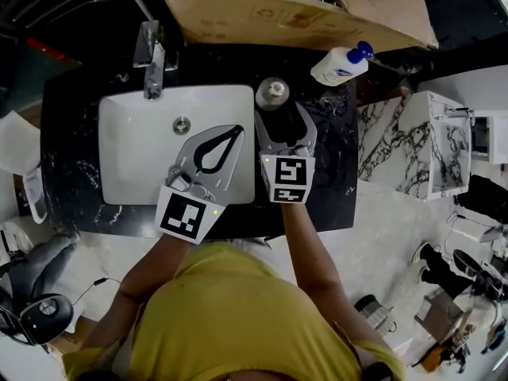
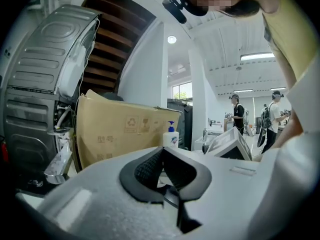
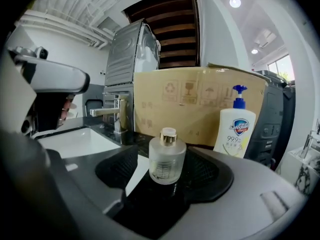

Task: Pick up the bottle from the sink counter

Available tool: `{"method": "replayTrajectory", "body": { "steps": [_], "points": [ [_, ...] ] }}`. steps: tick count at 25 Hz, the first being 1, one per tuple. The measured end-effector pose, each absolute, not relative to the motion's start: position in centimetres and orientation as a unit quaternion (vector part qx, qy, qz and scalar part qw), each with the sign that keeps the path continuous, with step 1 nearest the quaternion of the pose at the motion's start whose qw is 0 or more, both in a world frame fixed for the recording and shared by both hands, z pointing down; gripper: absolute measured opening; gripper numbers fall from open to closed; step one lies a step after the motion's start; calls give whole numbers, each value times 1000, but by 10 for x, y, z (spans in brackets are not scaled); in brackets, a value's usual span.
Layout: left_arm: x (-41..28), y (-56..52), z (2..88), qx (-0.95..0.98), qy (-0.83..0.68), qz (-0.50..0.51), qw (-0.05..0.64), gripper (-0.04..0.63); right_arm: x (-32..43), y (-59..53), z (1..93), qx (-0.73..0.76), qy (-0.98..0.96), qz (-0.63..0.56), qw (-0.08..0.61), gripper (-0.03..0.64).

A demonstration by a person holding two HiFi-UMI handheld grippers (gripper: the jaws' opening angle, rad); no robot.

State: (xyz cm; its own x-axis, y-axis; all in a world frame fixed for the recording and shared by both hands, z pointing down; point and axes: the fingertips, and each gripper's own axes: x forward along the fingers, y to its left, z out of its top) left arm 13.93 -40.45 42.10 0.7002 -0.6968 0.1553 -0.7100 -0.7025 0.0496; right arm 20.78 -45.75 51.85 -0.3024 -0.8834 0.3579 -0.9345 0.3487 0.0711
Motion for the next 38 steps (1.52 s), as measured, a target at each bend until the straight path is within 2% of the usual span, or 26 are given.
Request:
{"method": "replayTrajectory", "body": {
  "steps": [7,21,38],
  "points": [
    [140,-420,440,916,-386,74,75,5,208,-484,541,560,-800,102,189,322],
    [122,-419,443,909,-401,78,82,6,208,-503,553,563,-796,111,191,324],
    [114,-392,404,914,-400,42,49,6,207,-434,432,601,-785,62,136,324]
  ]
}}
